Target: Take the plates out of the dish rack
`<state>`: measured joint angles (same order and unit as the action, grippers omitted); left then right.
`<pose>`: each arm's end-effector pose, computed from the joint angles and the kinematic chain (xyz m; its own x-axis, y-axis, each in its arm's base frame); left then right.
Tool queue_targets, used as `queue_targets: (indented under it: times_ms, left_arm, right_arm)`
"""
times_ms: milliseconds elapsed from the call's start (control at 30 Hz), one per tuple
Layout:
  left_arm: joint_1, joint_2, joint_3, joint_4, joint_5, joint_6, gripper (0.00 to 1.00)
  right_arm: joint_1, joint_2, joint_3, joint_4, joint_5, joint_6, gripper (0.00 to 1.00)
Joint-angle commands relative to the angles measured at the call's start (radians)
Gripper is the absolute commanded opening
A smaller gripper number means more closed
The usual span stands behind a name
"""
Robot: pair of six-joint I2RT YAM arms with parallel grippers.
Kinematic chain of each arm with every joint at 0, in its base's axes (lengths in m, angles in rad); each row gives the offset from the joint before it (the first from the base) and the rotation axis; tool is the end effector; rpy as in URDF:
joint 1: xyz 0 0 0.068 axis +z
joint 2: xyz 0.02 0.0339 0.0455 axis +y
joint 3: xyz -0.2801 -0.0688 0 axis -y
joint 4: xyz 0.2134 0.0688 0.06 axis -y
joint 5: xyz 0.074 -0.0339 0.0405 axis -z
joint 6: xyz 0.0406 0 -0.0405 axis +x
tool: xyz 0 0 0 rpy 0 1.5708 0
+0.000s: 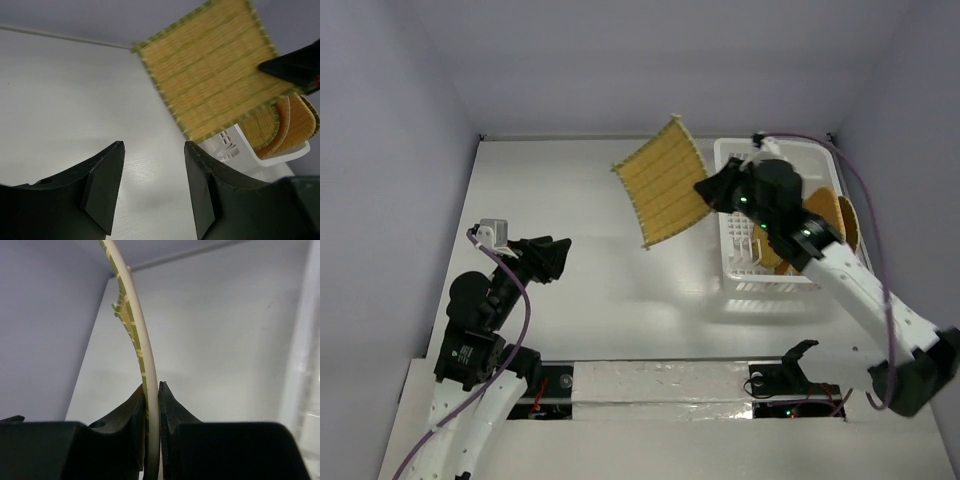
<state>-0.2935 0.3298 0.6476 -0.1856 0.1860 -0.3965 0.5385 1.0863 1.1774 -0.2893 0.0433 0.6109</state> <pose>0.0475 -0.0222 0.3429 -0.0612 -0.3780 -0.9238 0.4728 0.8041 -0.3603 0.1803 0.1056 0.4180 -0.4115 0.4217 -0.8080 -0.2929 0.7783 0.5554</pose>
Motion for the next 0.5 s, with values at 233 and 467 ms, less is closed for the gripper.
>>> queue_targets:
  times_ms: [233,467]
  left_arm:
    - [-0.004,0.000,0.007,0.021,-0.026,-0.008,0.47]
    - [-0.004,0.003,0.004,0.023,-0.023,-0.008,0.47]
  right_arm:
    - [0.189,0.458,0.047,0.510,0.012,0.249,0.00]
    - [0.198,0.642,0.045,0.634,0.007,0.374,0.00]
